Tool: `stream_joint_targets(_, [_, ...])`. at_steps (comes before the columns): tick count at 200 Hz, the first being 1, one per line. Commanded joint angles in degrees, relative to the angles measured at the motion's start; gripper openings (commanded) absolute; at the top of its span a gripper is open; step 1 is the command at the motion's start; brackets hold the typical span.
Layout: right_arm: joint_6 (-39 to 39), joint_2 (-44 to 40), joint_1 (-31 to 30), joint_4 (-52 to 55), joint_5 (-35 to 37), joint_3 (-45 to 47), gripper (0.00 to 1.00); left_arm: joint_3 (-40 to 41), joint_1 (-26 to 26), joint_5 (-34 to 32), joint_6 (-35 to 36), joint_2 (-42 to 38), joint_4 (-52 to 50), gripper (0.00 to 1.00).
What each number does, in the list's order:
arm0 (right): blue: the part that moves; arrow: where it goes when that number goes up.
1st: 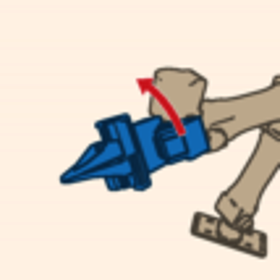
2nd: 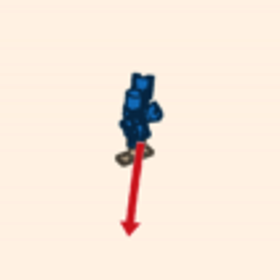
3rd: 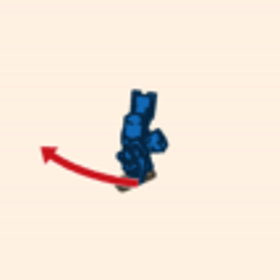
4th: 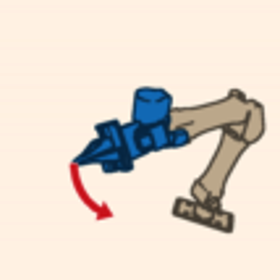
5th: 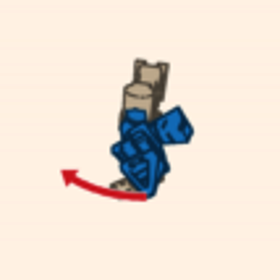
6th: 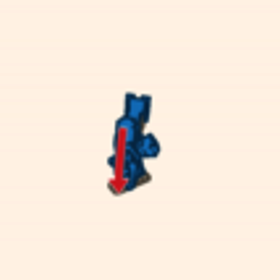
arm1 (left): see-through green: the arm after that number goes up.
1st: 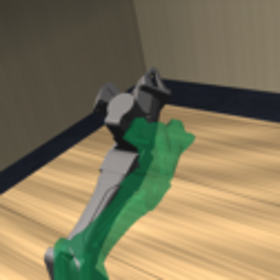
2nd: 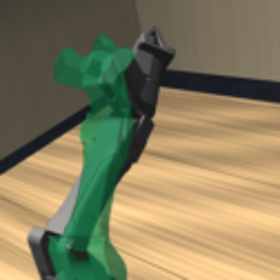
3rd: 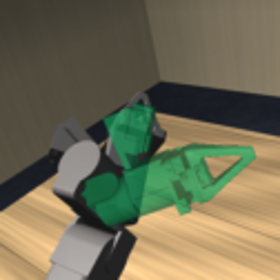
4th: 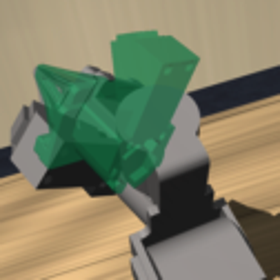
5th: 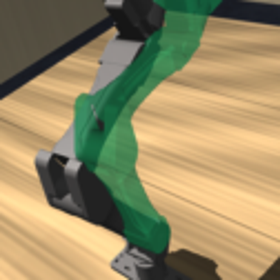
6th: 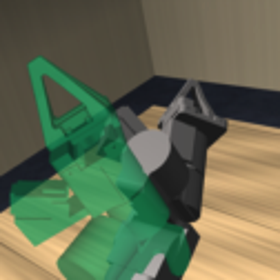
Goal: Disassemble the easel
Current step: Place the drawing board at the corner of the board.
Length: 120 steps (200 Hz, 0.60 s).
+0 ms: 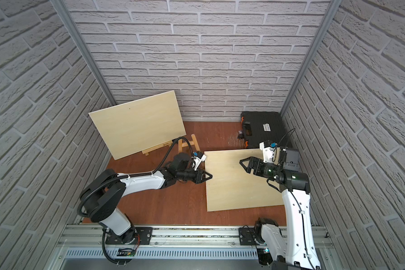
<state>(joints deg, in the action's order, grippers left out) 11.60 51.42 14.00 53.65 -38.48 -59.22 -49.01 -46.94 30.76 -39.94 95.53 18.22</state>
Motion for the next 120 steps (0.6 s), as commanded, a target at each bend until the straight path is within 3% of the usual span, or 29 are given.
stream_joint_targets(1, [-0.84, 0.03, -0.31, -0.96, -0.90, 0.33, 0.90, -1.43, -0.70, -10.13, 5.49, 3.85, -5.87, 0.00])
stream_joint_targets(120, [-1.29, -0.52, -0.34, -0.56, -0.57, 1.21, 0.90, -4.85, -1.18, -14.77, 4.47, 8.85, -8.72, 0.00])
